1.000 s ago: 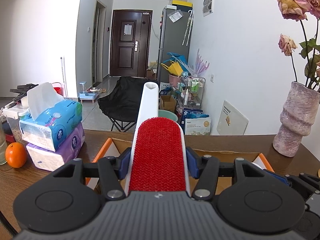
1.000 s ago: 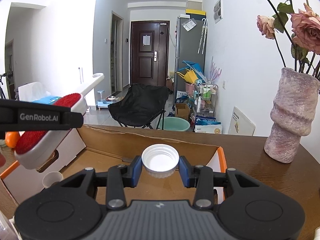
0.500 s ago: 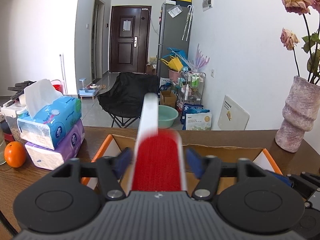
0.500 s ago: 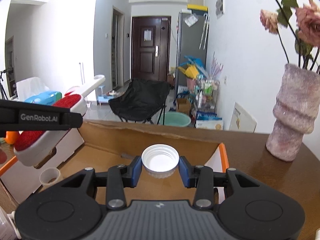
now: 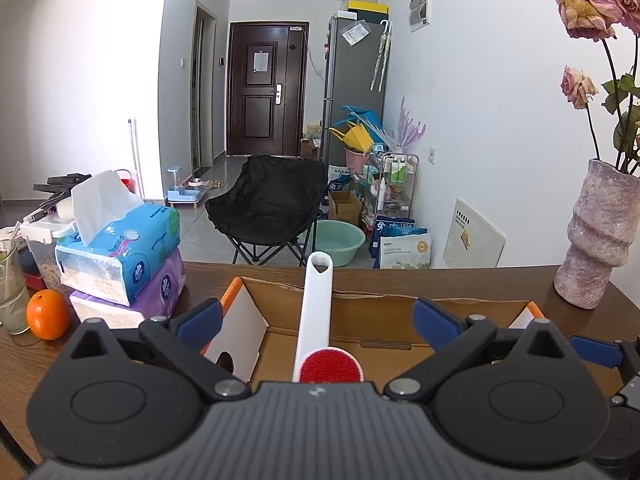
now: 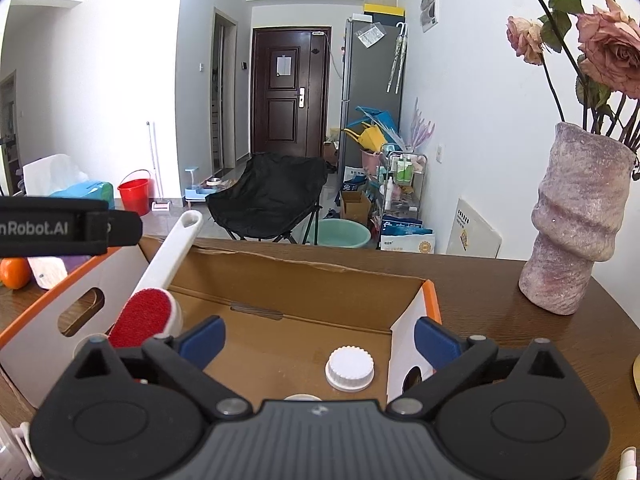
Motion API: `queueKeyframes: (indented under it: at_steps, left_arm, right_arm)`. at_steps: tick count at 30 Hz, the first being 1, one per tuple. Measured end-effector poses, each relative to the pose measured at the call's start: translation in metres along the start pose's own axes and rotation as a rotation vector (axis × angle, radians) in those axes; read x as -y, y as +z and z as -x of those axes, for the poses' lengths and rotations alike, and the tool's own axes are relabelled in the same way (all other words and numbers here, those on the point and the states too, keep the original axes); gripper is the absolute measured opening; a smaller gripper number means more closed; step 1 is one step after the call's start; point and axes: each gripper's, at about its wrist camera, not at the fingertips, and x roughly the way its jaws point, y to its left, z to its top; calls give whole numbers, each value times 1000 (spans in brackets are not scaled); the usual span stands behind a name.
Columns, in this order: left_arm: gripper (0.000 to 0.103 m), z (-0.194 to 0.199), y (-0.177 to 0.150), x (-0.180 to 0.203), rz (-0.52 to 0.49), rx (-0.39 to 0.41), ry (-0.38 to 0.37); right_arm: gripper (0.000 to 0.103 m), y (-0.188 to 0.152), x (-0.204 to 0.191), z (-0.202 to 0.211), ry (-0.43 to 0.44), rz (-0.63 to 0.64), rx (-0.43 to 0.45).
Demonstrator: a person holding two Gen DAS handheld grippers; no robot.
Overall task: Organize rigid objects
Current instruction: 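Lower the lint brush into the box with the left gripper while the right gripper drops the cap, then withdraw both tools from the box toward the remaining items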
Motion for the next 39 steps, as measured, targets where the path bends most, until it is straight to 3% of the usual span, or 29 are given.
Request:
queueKeyframes:
  at_steps: [15, 39]
  left_arm:
    - [103, 13, -8, -6, 15, -28, 26]
    - [103, 74, -34, -9, -3, -31, 26]
  right_arm:
    - [103, -6, 2, 13, -11, 13, -2]
    - [103, -32, 15, 73, -21, -7, 17]
